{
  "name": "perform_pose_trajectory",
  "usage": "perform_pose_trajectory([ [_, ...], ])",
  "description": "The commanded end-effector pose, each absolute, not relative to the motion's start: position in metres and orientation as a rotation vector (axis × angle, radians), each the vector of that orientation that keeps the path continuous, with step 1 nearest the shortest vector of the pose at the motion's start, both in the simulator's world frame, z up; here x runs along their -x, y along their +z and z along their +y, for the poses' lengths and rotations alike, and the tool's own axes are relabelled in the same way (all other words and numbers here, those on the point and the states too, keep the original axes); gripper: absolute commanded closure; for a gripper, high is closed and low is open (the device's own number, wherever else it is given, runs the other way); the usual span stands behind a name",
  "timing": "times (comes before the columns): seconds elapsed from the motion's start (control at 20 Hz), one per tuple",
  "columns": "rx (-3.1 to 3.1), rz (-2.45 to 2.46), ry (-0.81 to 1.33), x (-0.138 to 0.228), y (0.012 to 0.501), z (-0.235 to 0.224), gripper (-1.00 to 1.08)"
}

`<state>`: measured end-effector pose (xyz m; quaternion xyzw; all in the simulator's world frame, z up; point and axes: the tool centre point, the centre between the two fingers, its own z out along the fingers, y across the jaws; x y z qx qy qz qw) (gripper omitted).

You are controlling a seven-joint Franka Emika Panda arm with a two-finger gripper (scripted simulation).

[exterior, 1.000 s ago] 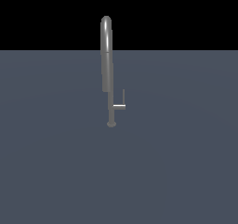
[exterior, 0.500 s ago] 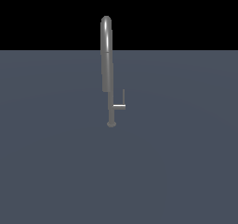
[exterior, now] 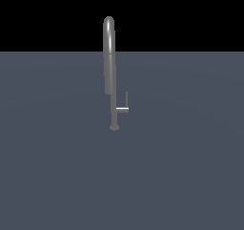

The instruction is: Turn on the faucet by rotating a designated handle.

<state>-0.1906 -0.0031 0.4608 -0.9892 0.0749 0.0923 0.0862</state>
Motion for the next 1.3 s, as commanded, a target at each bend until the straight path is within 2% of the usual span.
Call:
perform_pose_trajectory([
  [0.0,2.903,0.275,0.326,0.177,0.455,-0.003,1.08],
  [1.25,2.316,0.752,0.797,0.047,0.362,-0.018,1.08],
])
